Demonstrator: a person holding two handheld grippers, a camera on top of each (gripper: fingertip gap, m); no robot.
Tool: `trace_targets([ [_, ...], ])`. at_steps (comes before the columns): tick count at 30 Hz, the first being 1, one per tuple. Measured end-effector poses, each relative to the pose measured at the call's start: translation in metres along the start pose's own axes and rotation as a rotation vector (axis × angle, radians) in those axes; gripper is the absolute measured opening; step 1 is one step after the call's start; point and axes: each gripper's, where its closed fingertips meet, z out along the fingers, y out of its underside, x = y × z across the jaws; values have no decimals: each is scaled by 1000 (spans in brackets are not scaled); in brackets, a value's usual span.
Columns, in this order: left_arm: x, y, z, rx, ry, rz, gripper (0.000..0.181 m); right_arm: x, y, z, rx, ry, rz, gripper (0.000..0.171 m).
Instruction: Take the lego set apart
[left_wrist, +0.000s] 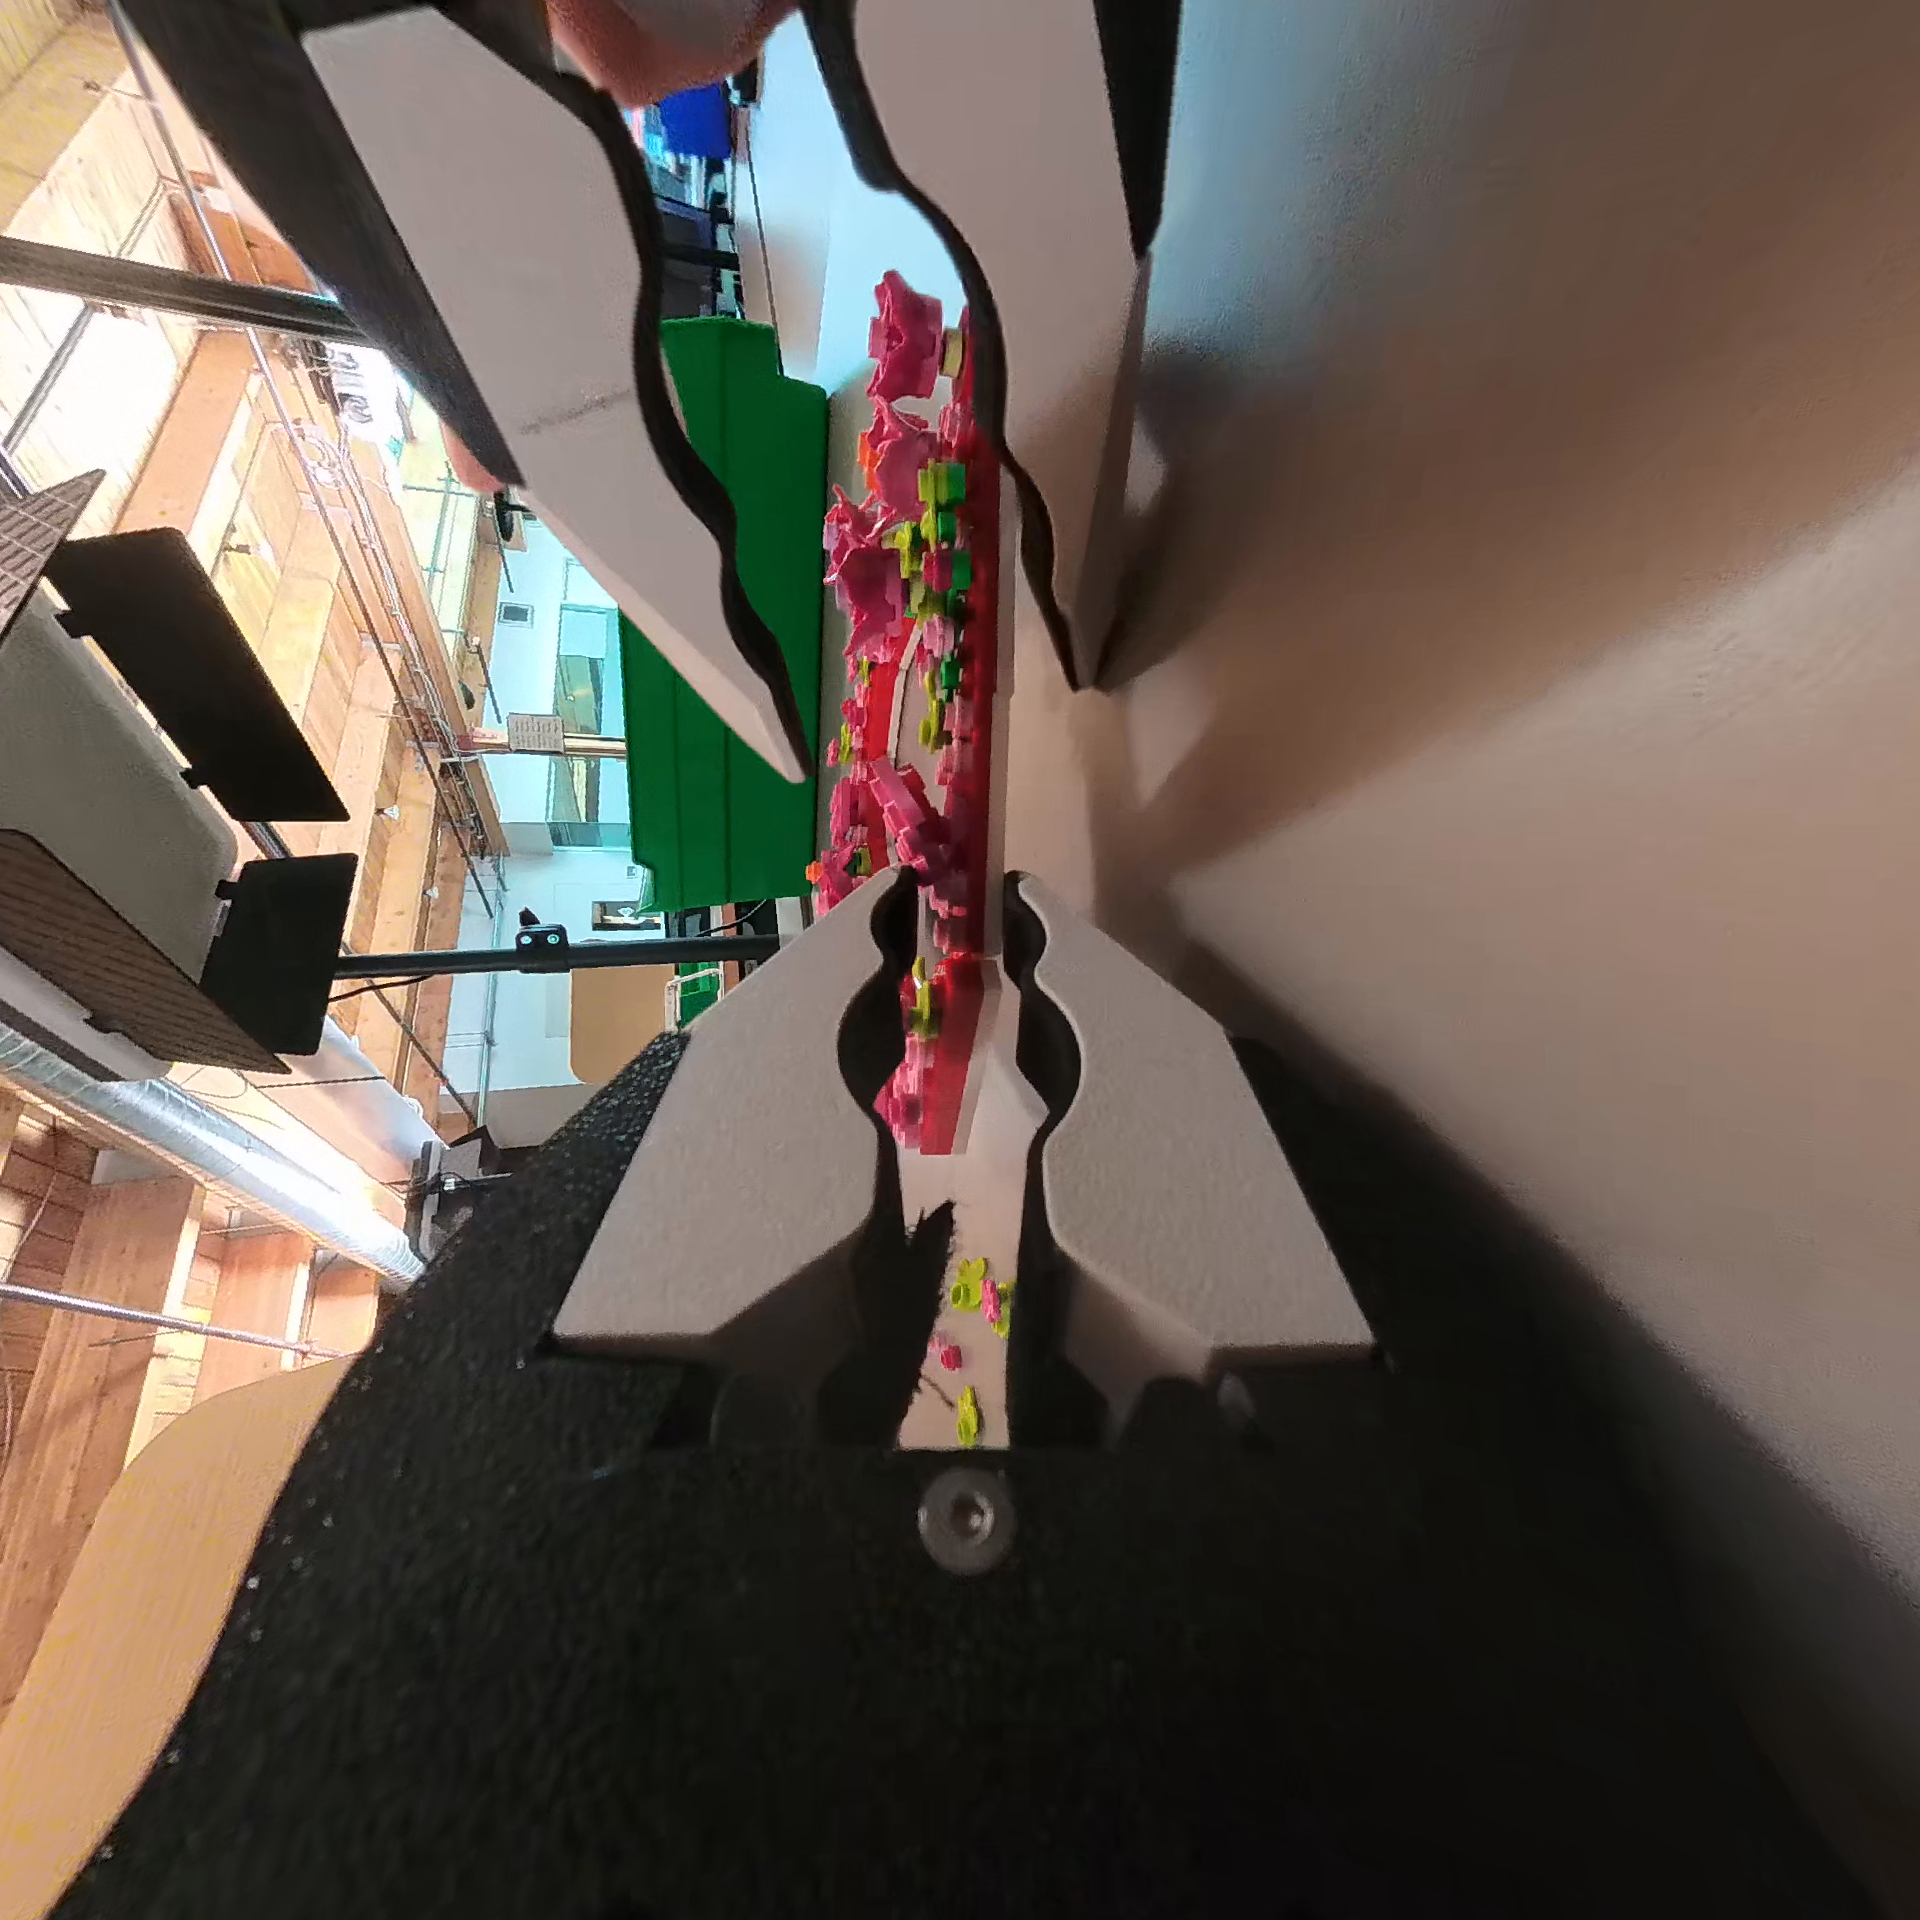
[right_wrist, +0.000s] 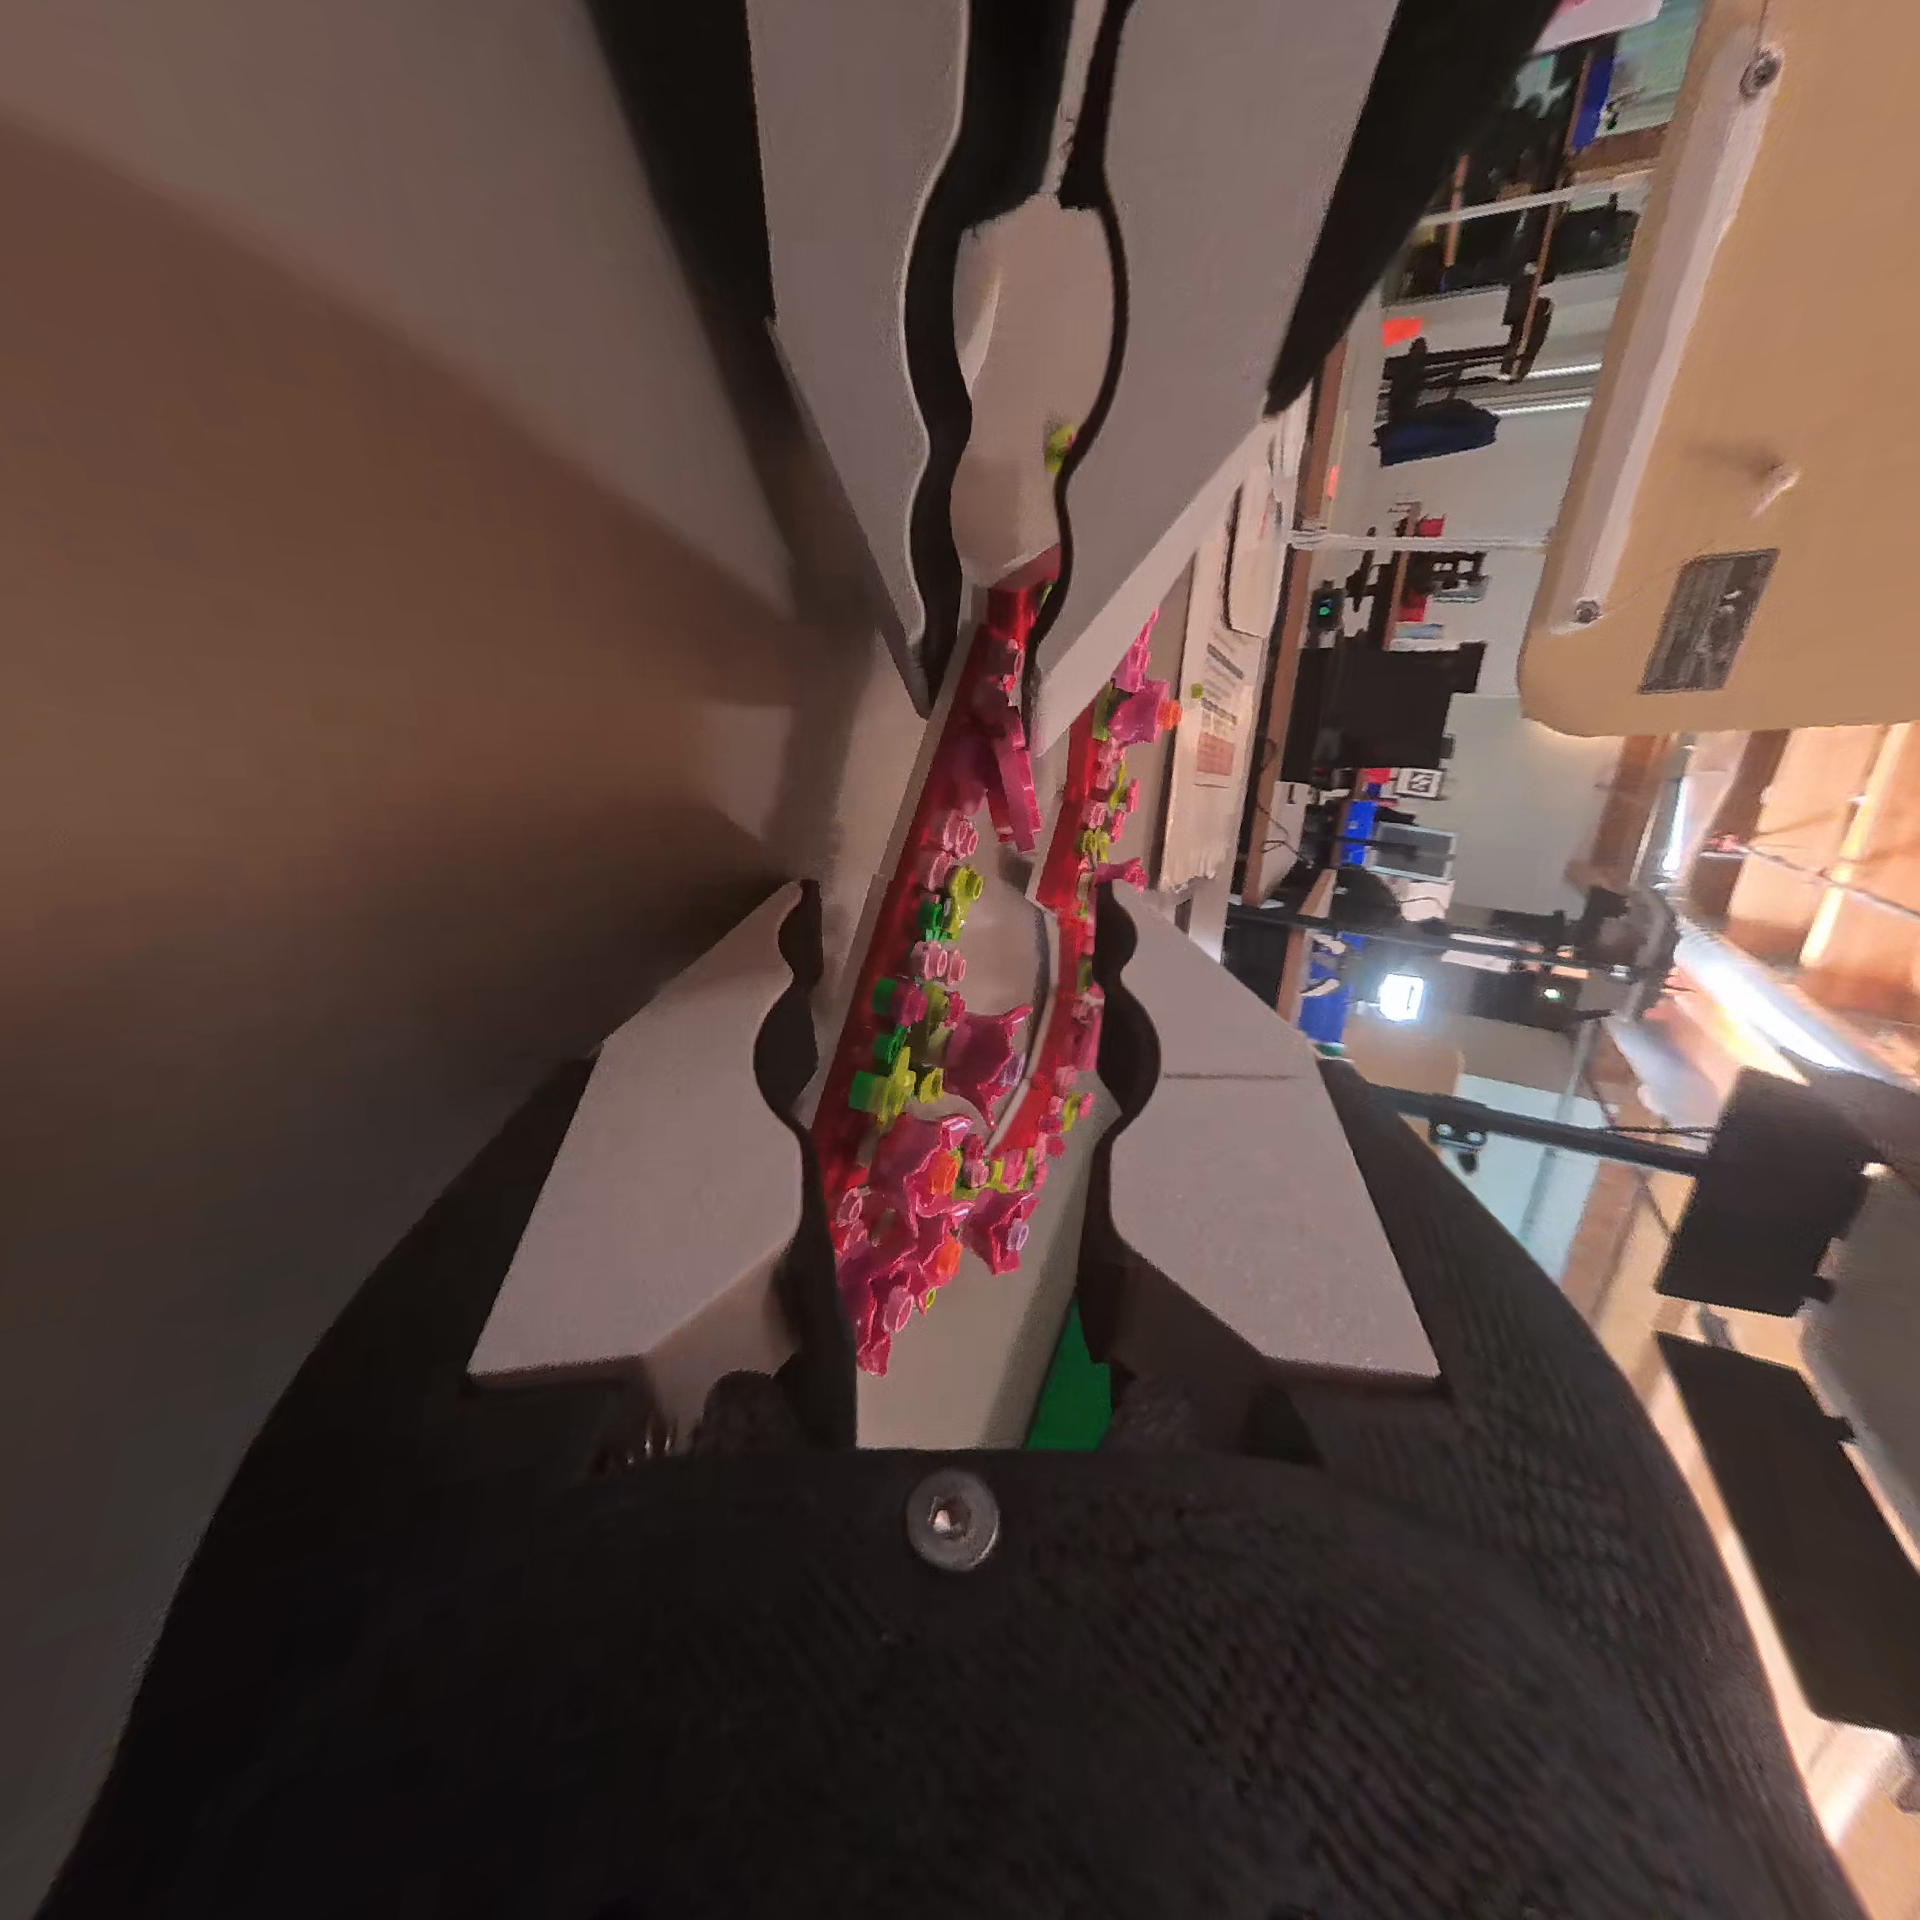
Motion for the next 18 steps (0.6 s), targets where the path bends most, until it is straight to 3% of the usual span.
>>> trace_targets([
  [5, 2, 1, 0, 2, 6, 9, 12, 1, -4, 6, 14, 40, -49, 49],
  [11, 8, 3, 1, 1, 32, 18, 13, -6, -12, 10, 54, 47, -96, 29],
  [18, 10, 3, 1, 8, 43, 20, 17, -8, -11, 10, 61, 56, -58, 25],
])
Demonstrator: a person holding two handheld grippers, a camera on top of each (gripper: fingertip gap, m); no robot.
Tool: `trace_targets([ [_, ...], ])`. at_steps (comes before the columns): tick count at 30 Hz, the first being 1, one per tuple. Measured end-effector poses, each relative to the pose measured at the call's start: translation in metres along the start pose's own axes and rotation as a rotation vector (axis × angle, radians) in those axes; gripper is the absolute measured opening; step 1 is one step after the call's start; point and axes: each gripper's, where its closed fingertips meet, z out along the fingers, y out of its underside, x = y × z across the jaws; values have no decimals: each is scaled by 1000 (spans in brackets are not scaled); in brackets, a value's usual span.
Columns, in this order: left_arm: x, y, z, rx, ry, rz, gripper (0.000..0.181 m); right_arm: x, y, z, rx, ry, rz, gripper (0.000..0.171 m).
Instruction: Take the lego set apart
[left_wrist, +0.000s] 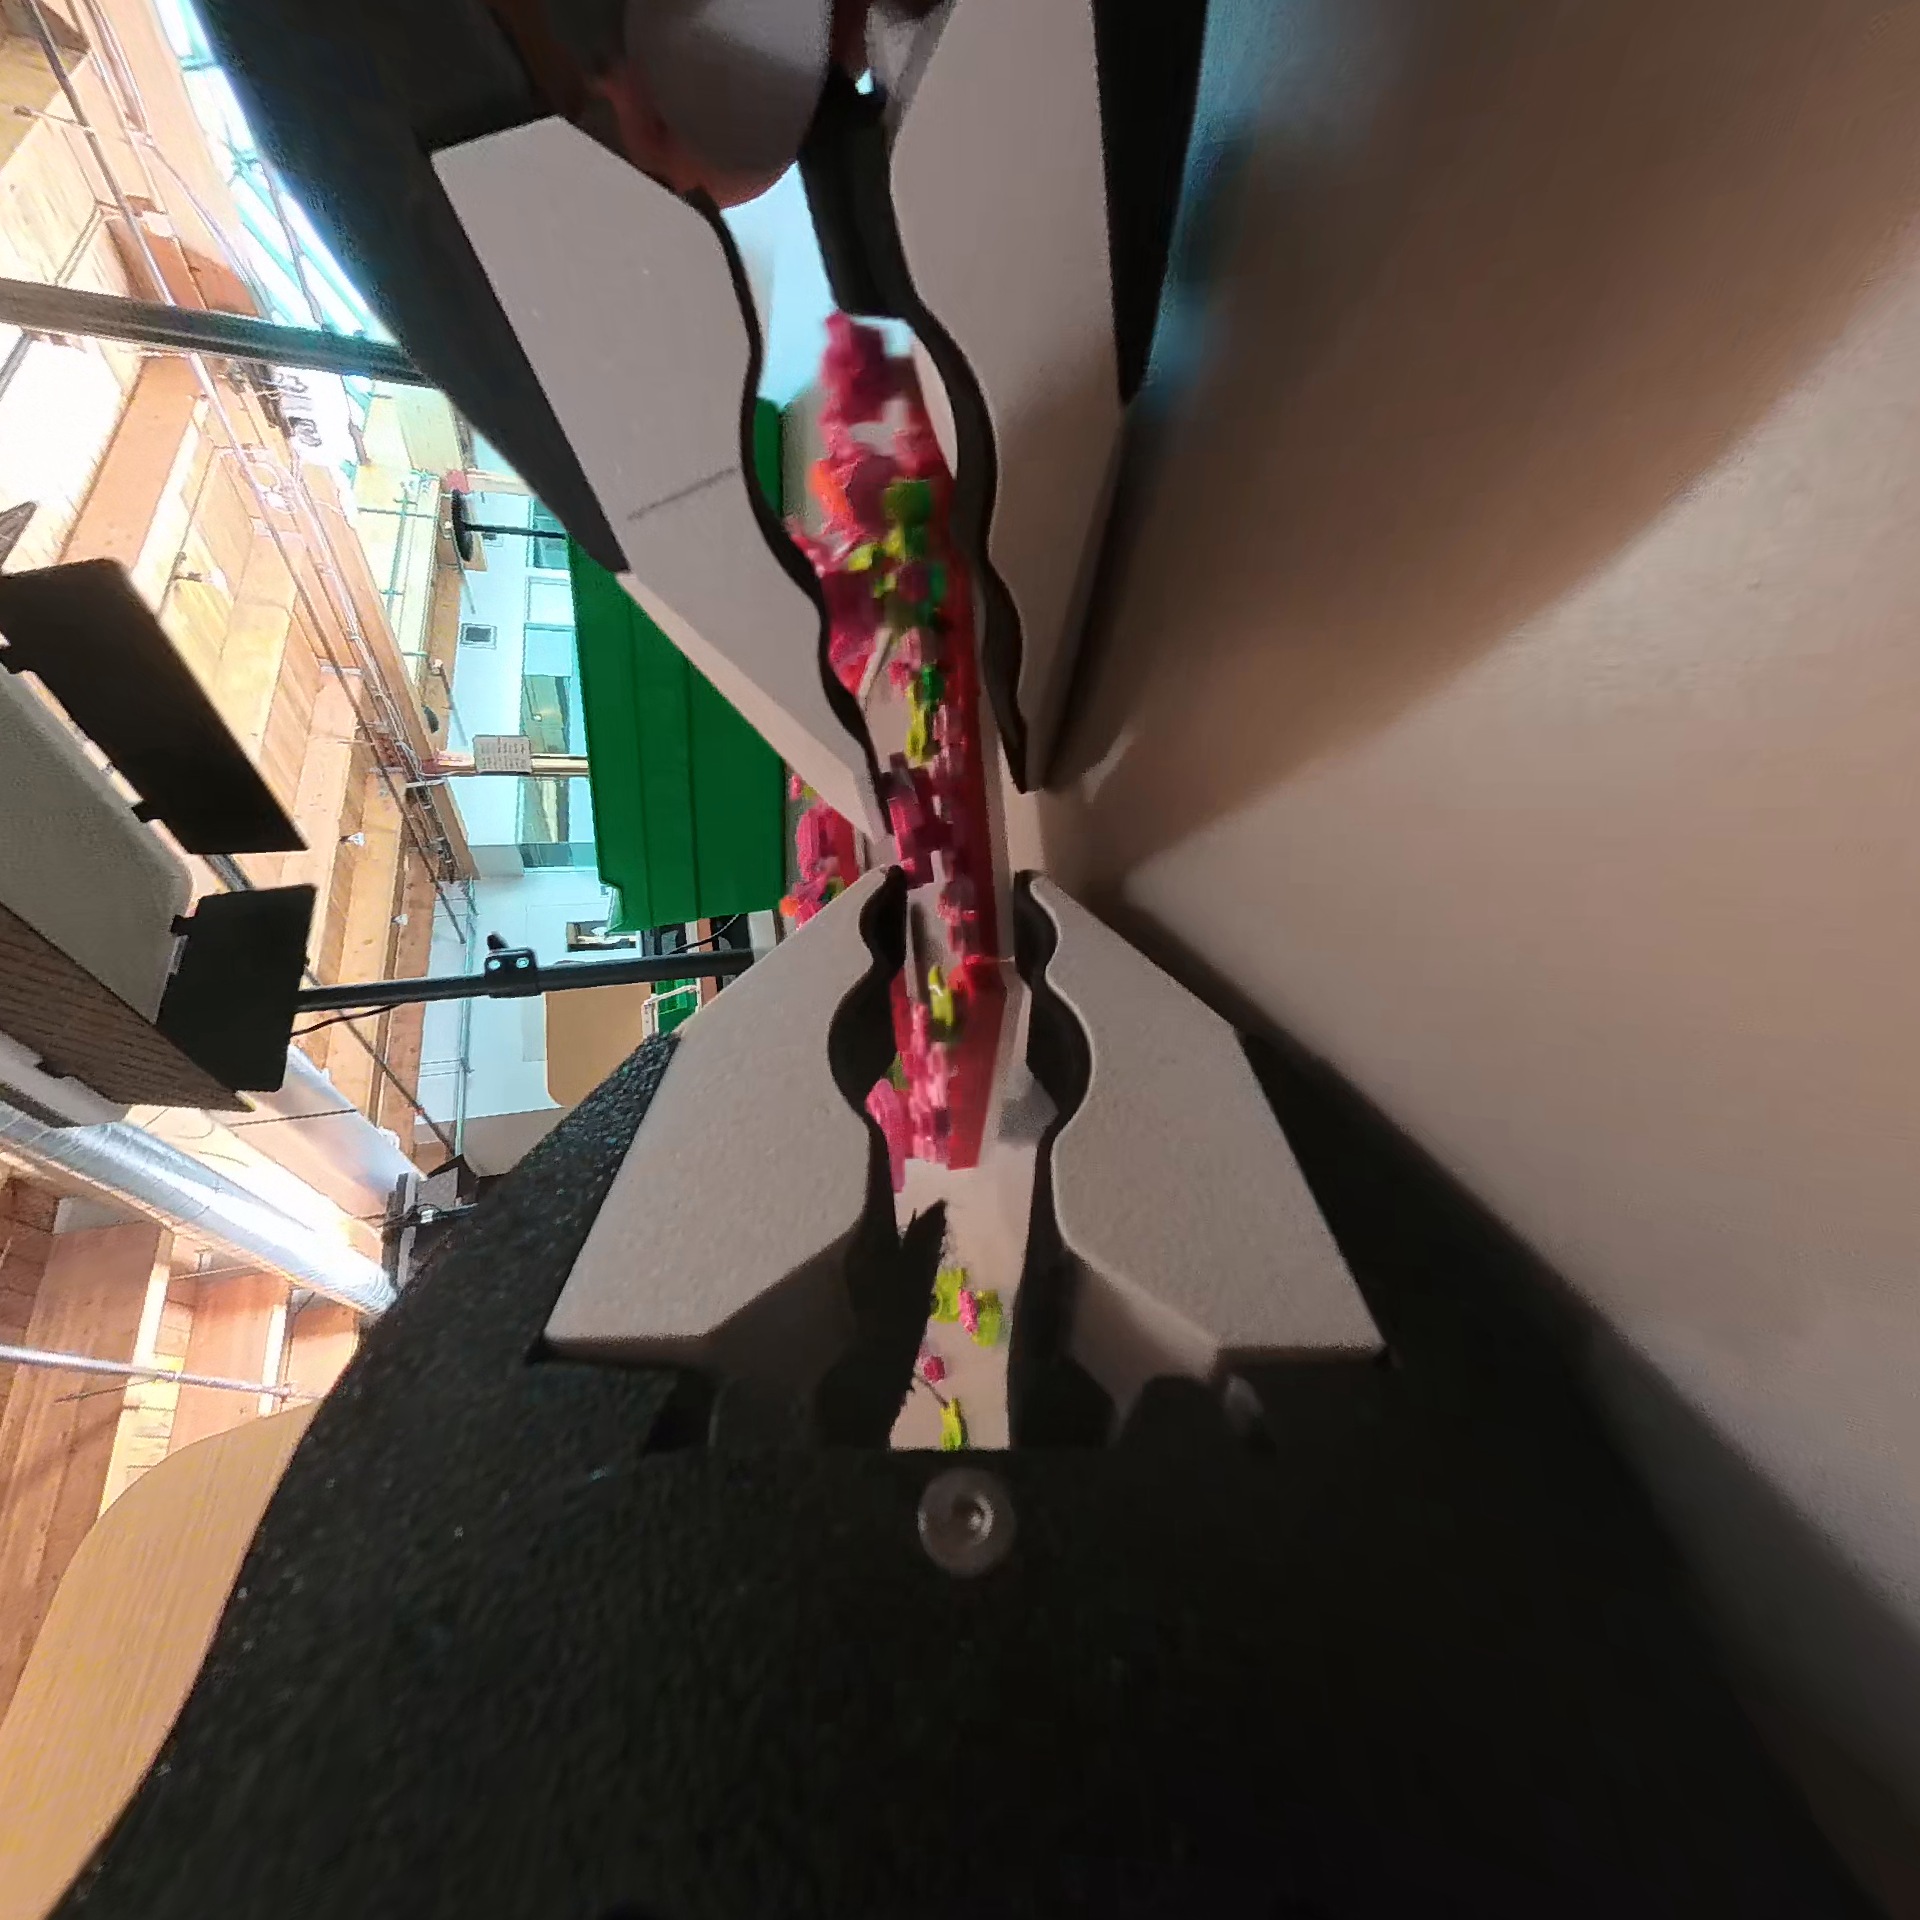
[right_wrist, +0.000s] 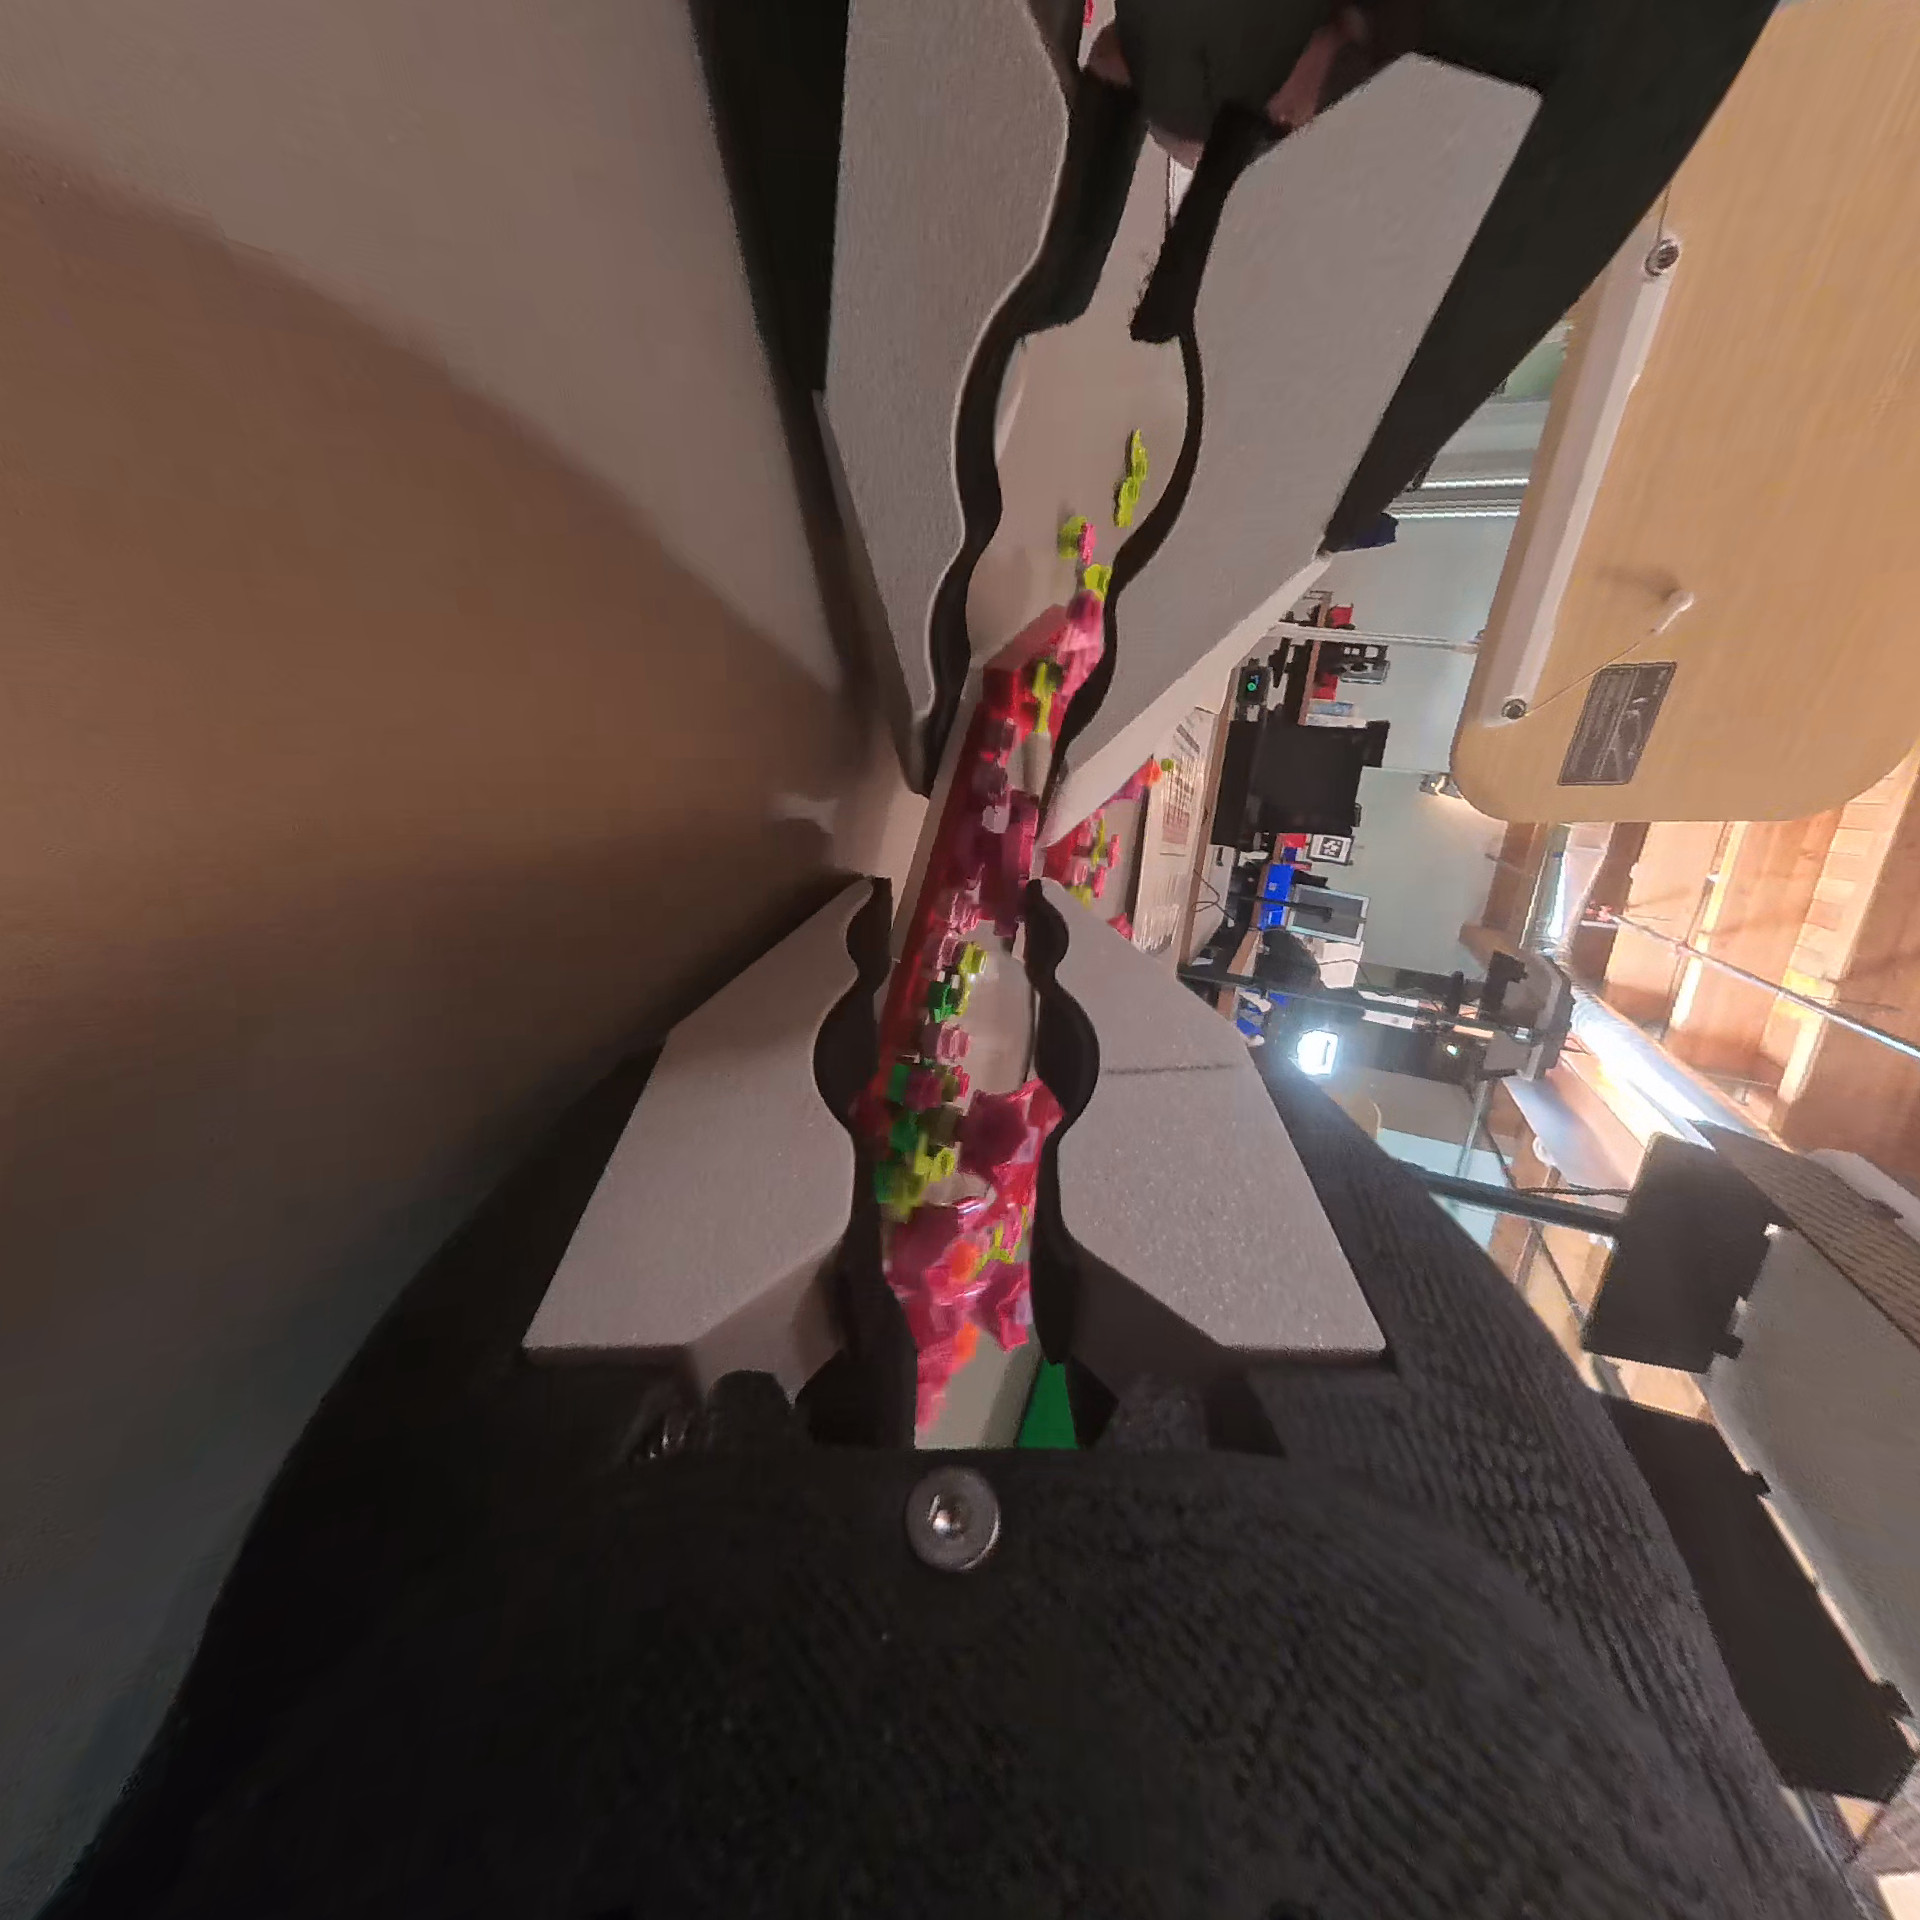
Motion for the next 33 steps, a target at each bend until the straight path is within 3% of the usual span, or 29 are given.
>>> trace_targets([
  [33, 4, 2, 0, -21, 12, -13, 16, 3, 1, 5, -12, 64, 95, 26],
])
